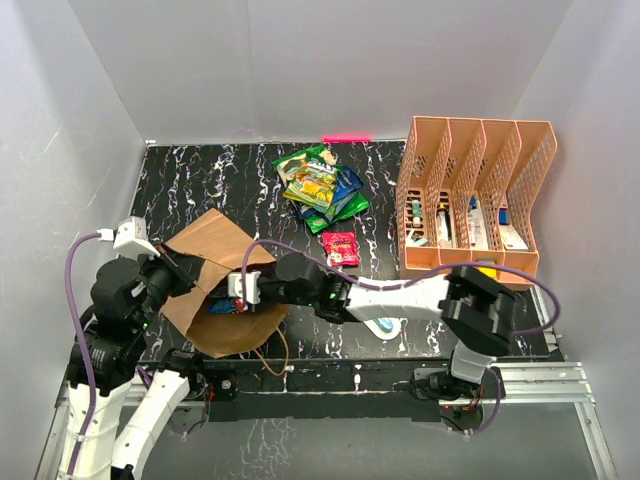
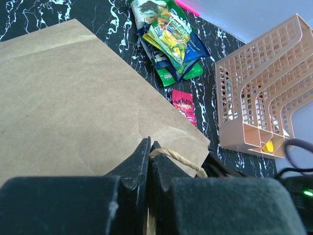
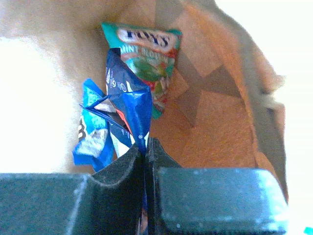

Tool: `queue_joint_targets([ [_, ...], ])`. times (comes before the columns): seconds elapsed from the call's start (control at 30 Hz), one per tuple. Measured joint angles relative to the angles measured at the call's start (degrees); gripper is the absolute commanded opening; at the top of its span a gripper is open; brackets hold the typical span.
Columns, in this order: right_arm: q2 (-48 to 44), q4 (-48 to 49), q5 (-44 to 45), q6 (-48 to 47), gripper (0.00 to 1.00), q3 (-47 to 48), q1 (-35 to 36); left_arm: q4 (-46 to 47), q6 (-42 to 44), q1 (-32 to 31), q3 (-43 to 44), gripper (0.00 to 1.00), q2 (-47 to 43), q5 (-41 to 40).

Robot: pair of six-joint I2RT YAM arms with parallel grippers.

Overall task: Take the snacks out of the paper bag
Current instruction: Take out the snack from the paper bag, then place the snack at the center of the board.

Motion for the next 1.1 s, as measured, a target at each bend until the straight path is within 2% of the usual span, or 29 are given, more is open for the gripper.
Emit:
queue_joint_targets([
  [0.23, -15.8, -0.4, -6.9, 2.8, 0.08, -6.7, 0.0, 0.6, 0.0, 0.0, 0.0, 0.0, 0.5, 0.0],
  [0.43, -30.6, -4.4, -7.3, 3.1, 0.08, -10.9, 0.1, 0.9, 0.1, 0.0, -0.7, 0.0, 0.6, 0.0],
  [0.57, -40.1, -9.1, -5.4, 2.5, 0.08, -13.5, 0.0, 1.0, 0.1, 0.0, -1.1, 0.0, 0.5, -0.4],
  [0.73, -50.9, -13.2, 2.2, 1.3, 0.08, -18.0, 0.0, 0.7, 0.0, 0.0, -2.6, 0.0, -1.2, -1.6],
  [0.9, -54.0, -13.5, 13.6, -0.1, 0.08, -19.7, -0.3, 0.0, 0.0, 0.0, -3.5, 0.0, -2.7, -2.6],
  [1.0, -51.2, -13.3, 19.4, -0.2, 0.08, -19.8, -2.7, -0.1, 0.0, 0.0, -3.5, 0.0, -2.7, -2.8],
  [1.1, -45.6, -13.7, 22.3, 1.7, 0.08, -19.6, -8.3, -0.1, 0.0, 0.0, -3.5, 0.0, -2.7, -3.2],
])
